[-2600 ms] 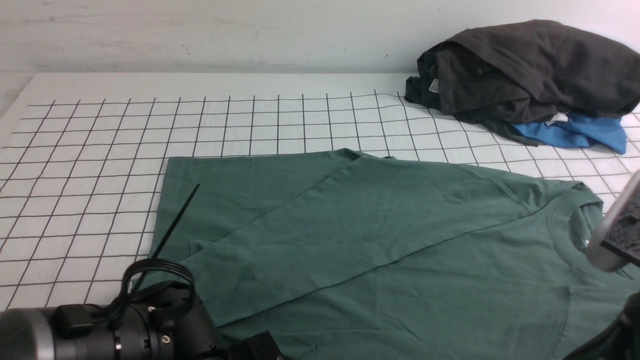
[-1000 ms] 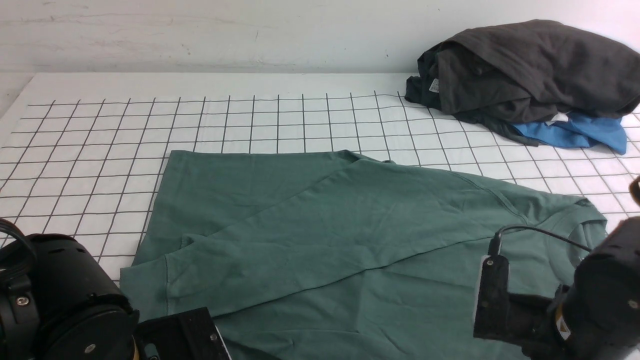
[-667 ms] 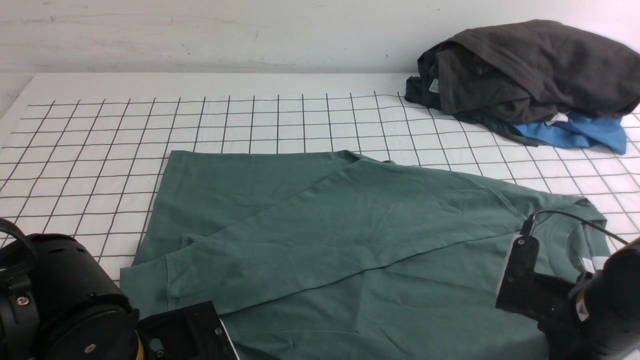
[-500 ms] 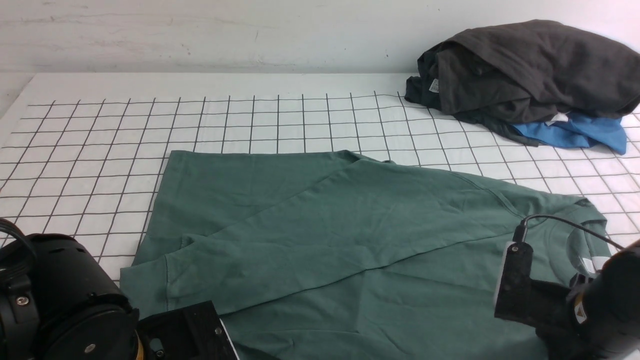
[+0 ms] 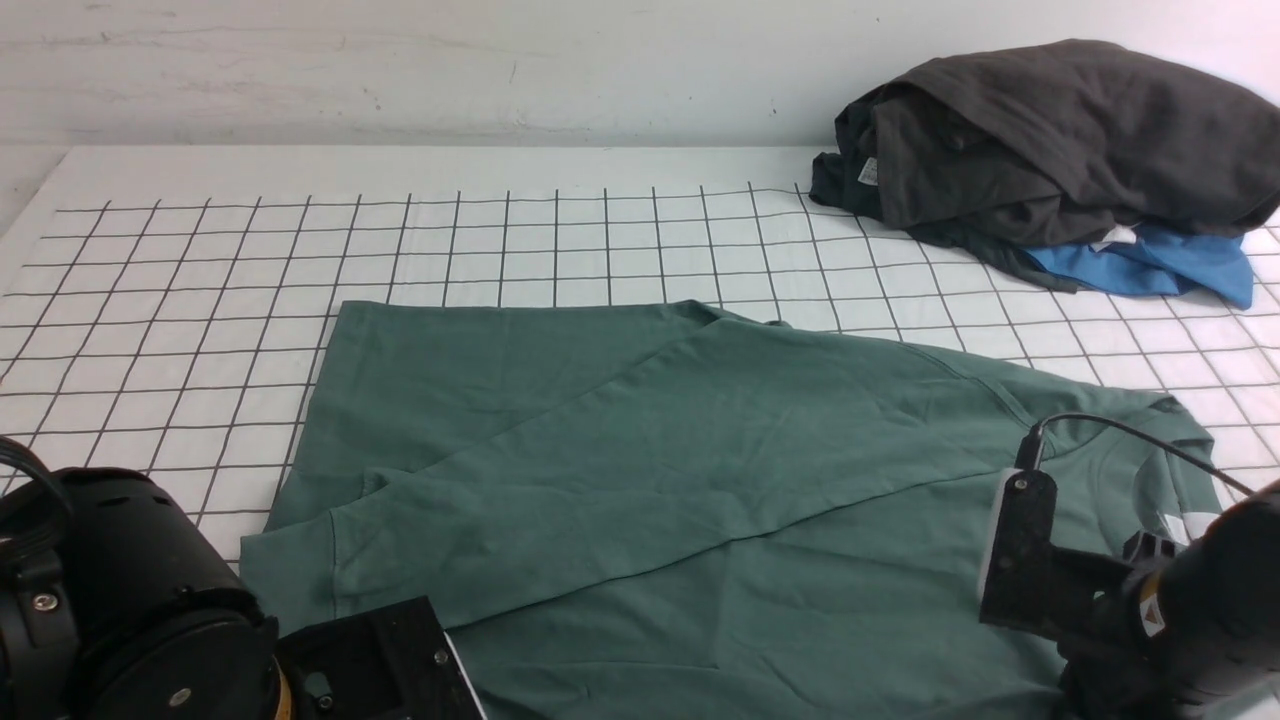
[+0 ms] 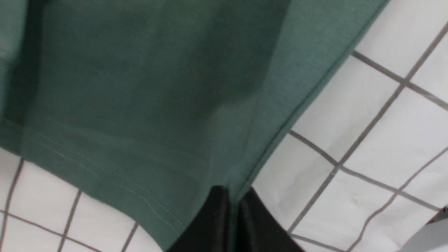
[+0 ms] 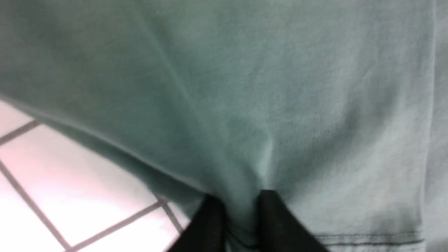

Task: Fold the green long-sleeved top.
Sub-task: Use both arms simultaneously to clamp the lower edge of the clothing fabric, then use both arms to drag the lower edge of the fabric forward and fold it over the upper edge

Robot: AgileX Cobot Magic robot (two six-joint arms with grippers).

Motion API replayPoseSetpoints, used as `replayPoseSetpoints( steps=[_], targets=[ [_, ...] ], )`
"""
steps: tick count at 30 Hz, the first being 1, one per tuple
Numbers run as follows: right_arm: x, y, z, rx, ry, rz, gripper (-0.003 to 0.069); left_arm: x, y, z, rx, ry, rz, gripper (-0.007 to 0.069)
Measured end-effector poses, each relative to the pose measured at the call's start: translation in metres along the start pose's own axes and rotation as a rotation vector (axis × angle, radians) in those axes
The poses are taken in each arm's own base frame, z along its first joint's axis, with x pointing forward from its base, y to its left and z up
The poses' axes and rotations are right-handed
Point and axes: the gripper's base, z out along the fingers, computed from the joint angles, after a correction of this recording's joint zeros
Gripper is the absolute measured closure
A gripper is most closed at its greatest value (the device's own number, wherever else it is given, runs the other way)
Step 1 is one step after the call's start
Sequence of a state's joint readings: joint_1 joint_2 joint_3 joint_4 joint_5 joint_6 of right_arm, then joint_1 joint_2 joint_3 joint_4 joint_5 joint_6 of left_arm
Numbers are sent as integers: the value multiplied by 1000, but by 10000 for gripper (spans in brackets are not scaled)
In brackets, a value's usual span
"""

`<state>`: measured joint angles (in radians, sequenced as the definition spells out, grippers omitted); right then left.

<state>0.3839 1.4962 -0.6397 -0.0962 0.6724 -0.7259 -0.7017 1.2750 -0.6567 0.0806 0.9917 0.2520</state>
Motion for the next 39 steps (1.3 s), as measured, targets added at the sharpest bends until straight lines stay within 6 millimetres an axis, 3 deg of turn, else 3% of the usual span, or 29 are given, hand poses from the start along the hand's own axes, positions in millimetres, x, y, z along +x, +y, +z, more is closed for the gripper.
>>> replayPoseSetpoints(
  steps=[2, 7, 10, 13, 18, 26, 32, 39],
  targets=[
    [-2, -3, -3, 7, -5, 6, 639, 0, 0, 0, -2, -4, -4, 624],
    [-11, -15, -21, 23, -9, 13, 644, -6, 9, -9, -37, -29, -53, 624],
    [-19, -27, -39, 34, -10, 7, 645, -10, 28, -25, -78, -55, -132, 624],
    [-33, -45, -67, 56, -17, -24, 645, -12, 58, -49, -140, -111, -223, 622],
    [-52, -68, -88, 87, -39, -40, 645, -19, 95, -74, -199, -177, -272, 618],
    [-68, -113, -80, 83, -35, 24, 645, -54, 149, -83, -240, -193, -278, 618],
    [-70, -143, -71, 70, -57, 80, 645, -83, 181, -69, -256, -163, -244, 618],
    [-76, -180, -47, 62, -66, 101, 645, -122, 220, -42, -317, -122, -194, 618]
  ],
)
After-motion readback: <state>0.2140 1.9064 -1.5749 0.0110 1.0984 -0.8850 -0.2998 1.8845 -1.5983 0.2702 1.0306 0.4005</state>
